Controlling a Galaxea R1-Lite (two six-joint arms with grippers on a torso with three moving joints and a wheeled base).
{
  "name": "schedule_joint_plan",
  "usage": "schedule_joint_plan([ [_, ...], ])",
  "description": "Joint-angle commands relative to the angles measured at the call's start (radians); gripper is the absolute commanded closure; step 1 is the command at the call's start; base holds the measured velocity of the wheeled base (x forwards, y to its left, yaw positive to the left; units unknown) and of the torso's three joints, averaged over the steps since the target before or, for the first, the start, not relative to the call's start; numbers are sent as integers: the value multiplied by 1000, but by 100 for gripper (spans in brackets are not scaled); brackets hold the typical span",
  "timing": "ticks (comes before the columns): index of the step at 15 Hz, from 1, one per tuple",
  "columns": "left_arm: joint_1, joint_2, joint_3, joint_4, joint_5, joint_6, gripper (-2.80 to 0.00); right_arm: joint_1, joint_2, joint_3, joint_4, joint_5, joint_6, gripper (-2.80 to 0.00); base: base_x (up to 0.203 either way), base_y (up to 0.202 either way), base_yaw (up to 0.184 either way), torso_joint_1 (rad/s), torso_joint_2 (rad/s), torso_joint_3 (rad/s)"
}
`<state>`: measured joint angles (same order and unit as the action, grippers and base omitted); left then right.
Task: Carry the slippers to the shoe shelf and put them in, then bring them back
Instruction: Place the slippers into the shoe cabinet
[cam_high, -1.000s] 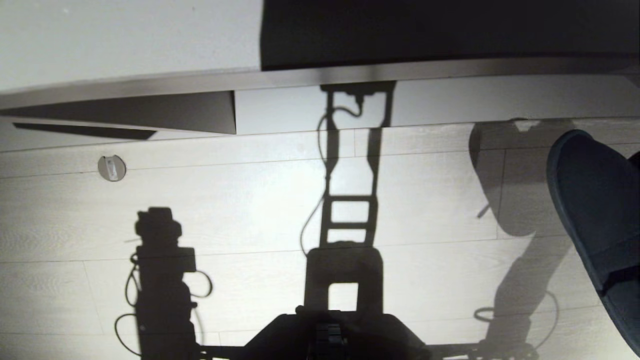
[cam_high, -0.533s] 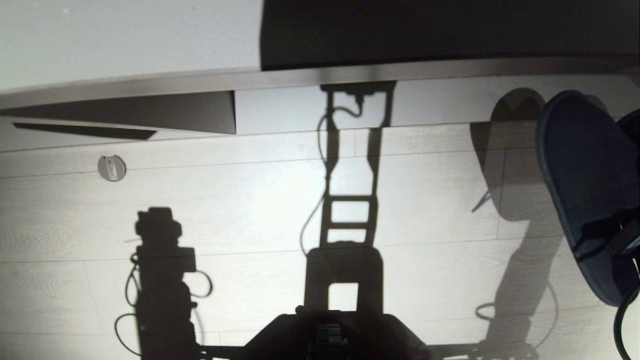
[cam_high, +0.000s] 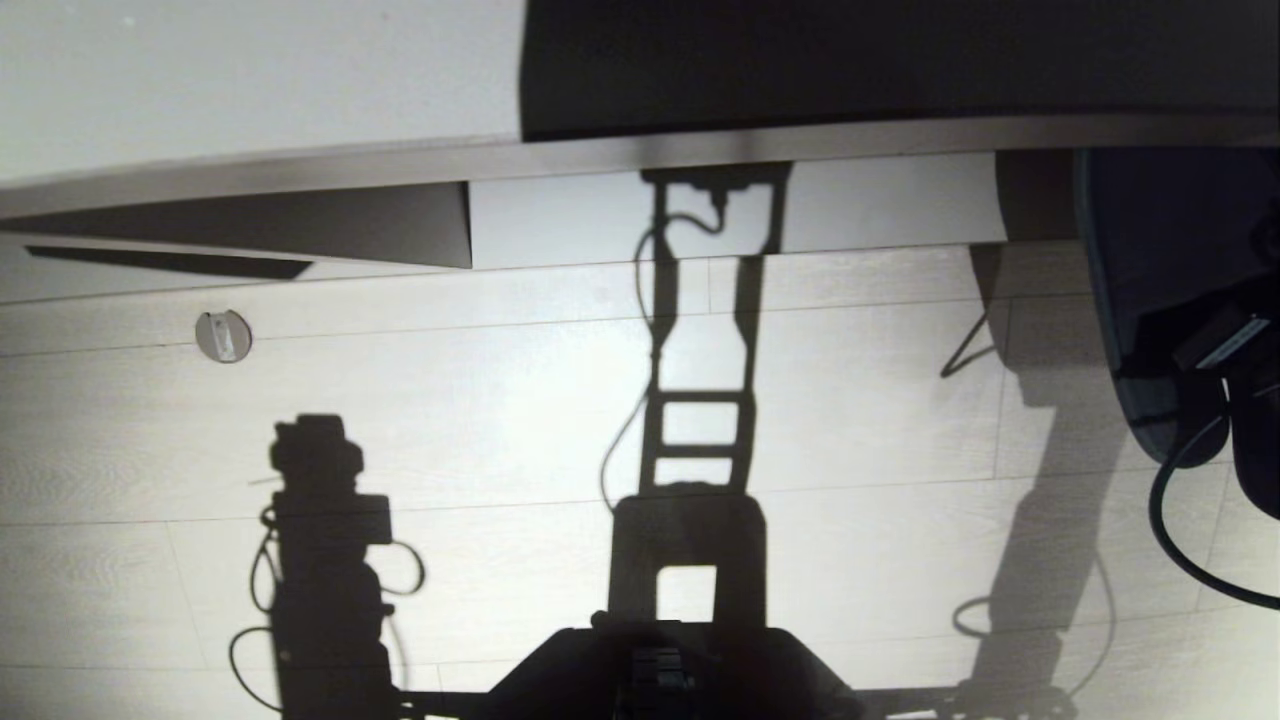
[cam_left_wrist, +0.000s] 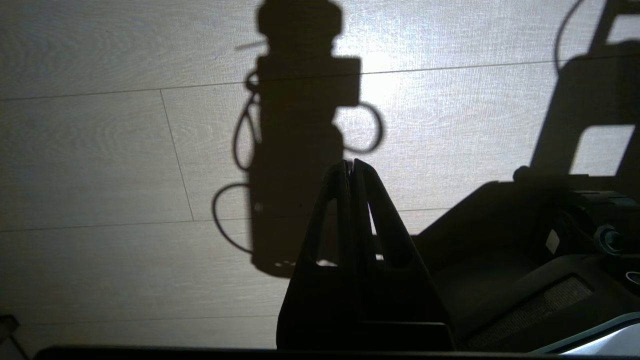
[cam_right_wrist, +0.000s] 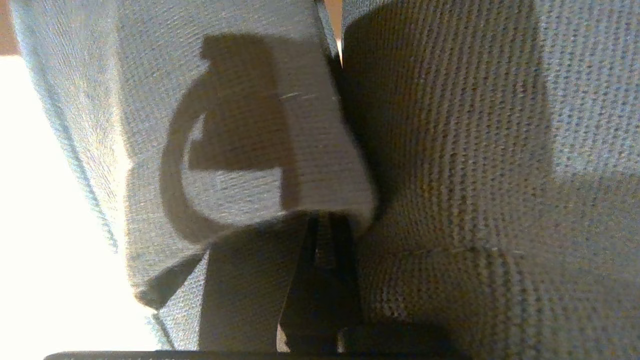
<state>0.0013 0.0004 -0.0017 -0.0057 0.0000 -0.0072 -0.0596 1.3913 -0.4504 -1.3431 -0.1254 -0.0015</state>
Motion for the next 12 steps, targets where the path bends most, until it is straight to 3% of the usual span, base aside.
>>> schedule_joint_plan([
  [1,0,0,0,0,0,0,0,0,86,-87,-7,-3,8,0,0,0,0,0,0,0],
  [4,0,0,0,0,0,0,0,0,127,-143,-16,-5,13,0,0,0,0,0,0,0],
  [12,0,1,0,0,0,0,0,1,301,-447,-31,-5,4,0,0,0,0,0,0,0],
])
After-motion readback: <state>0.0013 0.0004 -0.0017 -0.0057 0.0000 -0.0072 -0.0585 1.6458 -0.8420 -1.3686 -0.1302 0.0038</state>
